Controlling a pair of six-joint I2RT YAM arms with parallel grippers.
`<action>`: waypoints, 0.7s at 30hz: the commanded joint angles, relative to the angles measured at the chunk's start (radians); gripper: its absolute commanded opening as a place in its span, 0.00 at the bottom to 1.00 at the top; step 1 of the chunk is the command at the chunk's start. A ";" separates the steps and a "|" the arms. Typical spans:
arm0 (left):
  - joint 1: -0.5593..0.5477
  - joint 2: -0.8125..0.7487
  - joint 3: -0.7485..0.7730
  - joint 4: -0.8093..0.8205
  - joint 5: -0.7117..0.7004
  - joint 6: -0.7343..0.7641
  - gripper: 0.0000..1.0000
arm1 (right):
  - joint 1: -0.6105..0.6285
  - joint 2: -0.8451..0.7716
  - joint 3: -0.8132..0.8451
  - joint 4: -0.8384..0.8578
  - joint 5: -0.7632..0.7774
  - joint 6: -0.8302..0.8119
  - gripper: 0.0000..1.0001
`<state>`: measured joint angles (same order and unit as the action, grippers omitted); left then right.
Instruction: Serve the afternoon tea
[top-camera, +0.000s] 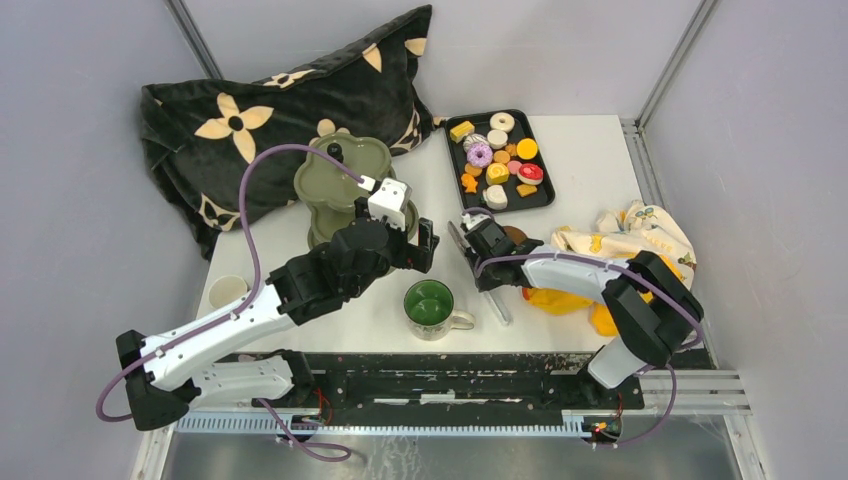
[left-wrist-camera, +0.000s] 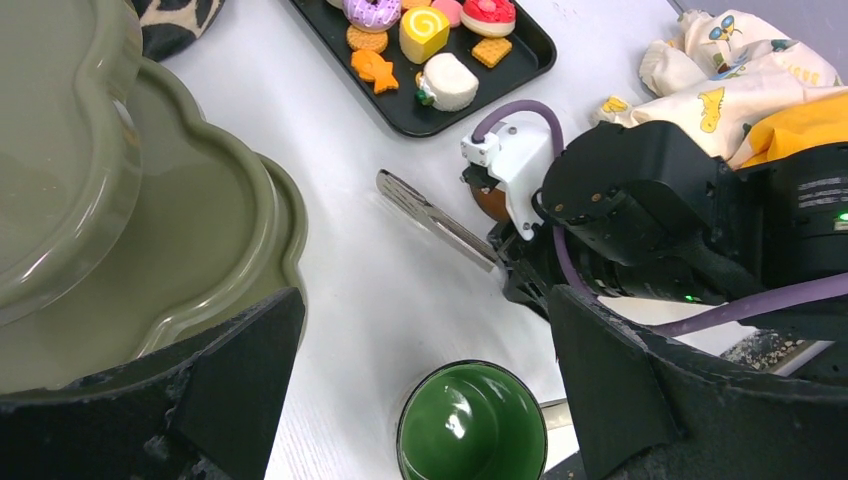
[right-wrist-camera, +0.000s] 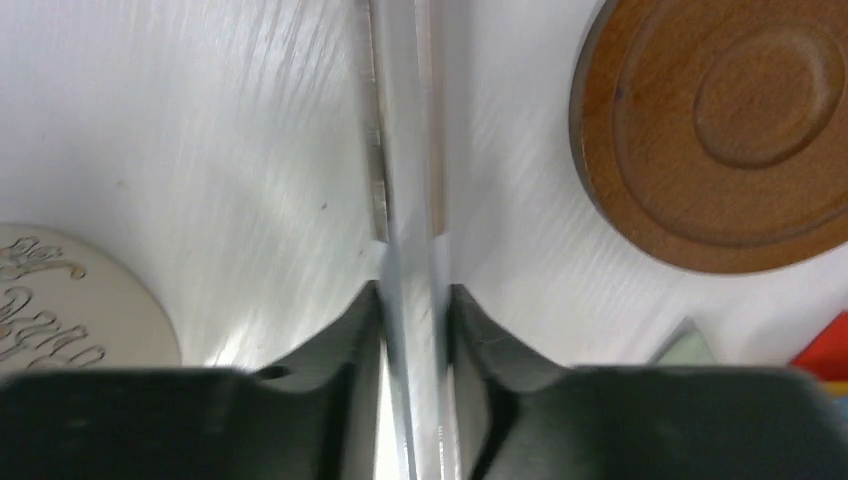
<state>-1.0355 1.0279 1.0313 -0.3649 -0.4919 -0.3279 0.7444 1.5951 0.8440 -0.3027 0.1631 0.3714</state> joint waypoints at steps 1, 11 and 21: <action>-0.003 -0.004 0.039 0.046 0.004 0.035 0.99 | 0.006 -0.100 0.033 -0.089 -0.044 -0.012 0.21; -0.002 -0.020 0.042 0.052 0.025 0.036 0.99 | -0.009 -0.197 0.266 -0.410 0.009 -0.042 0.05; -0.002 -0.011 0.012 0.082 0.056 -0.030 0.99 | -0.267 -0.142 0.568 -0.756 -0.102 -0.032 0.14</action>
<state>-1.0355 1.0271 1.0313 -0.3611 -0.4633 -0.3290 0.5613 1.4487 1.3315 -0.9062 0.1040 0.3389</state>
